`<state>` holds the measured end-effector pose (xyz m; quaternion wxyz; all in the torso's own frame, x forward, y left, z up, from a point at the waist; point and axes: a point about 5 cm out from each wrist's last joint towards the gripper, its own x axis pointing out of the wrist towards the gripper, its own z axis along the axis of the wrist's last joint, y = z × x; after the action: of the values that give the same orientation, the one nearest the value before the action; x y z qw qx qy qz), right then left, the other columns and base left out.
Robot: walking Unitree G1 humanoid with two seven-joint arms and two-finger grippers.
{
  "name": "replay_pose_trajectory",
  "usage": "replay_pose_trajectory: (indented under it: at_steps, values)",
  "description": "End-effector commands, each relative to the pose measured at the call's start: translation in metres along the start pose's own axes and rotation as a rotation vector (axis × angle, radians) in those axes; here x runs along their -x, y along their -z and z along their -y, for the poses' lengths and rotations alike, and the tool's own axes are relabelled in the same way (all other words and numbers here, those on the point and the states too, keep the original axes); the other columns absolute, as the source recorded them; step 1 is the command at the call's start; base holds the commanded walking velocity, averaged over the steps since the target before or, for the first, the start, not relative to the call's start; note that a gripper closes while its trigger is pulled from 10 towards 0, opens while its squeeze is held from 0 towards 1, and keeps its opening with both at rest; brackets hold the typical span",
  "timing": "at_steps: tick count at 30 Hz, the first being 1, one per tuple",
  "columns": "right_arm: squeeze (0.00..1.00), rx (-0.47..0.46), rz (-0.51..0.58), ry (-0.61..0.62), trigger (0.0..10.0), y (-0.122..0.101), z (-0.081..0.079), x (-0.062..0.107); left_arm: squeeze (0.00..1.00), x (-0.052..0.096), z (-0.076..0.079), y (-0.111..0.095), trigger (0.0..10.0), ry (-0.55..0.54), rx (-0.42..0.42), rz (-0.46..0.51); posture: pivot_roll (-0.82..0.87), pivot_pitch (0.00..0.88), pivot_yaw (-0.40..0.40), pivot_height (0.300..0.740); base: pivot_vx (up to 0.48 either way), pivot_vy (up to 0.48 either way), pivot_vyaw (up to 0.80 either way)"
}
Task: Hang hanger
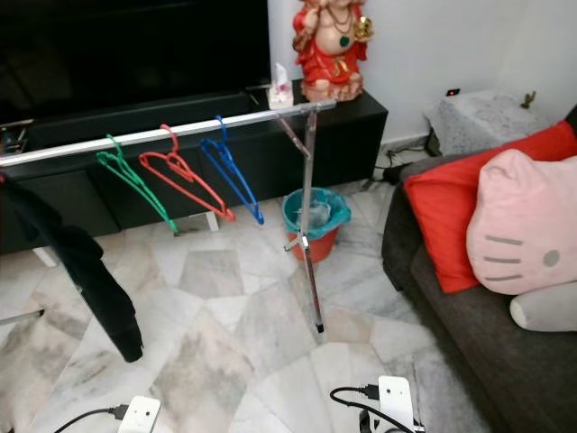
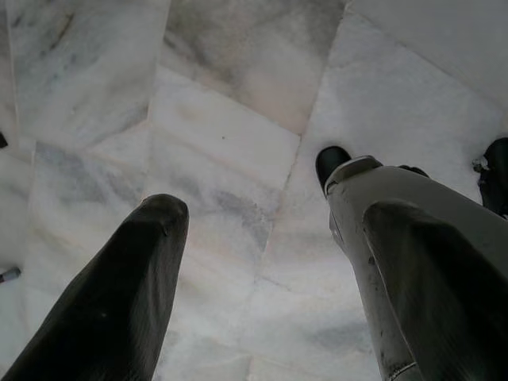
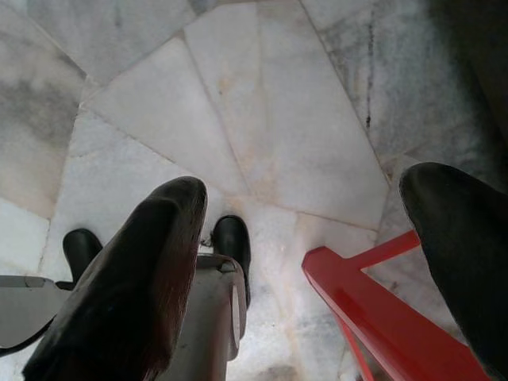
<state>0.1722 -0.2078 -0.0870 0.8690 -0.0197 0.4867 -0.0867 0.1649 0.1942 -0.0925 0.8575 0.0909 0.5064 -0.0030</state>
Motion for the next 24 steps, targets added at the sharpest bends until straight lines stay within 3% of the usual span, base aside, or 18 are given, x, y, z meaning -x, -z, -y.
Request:
replay_pose_trajectory:
  at_steps: [1,7,11,24]
  values:
    - [0.00,-0.004,0.002,-0.004,10.0,-0.0024,-0.0019,-0.0003,0.00,0.0005,-0.0033,0.0040,10.0,-0.004,-0.010,-0.014,0.05,0.000,0.031,0.740,0.000,0.000,-0.74]
    - [0.00,-0.003,0.002,-0.004,10.0,-0.0025,-0.0019,-0.0003,0.00,0.0006,-0.0033,0.0044,10.0,-0.005,0.002,-0.015,0.05,0.000,0.031,0.740,0.000,0.000,-0.74]
    - [0.00,-0.002,0.002,-0.004,10.0,-0.0024,-0.0019,-0.0003,0.00,0.0005,-0.0026,0.0041,10.0,0.000,0.000,-0.012,0.06,0.000,0.030,0.740,0.000,0.415,-0.74]
    - [0.00,-0.001,0.001,-0.006,10.0,-0.0026,-0.0025,-0.0004,0.00,0.0005,-0.0028,0.0037,10.0,0.003,-0.018,-0.011,0.06,0.000,0.031,0.740,0.000,0.000,-0.74]
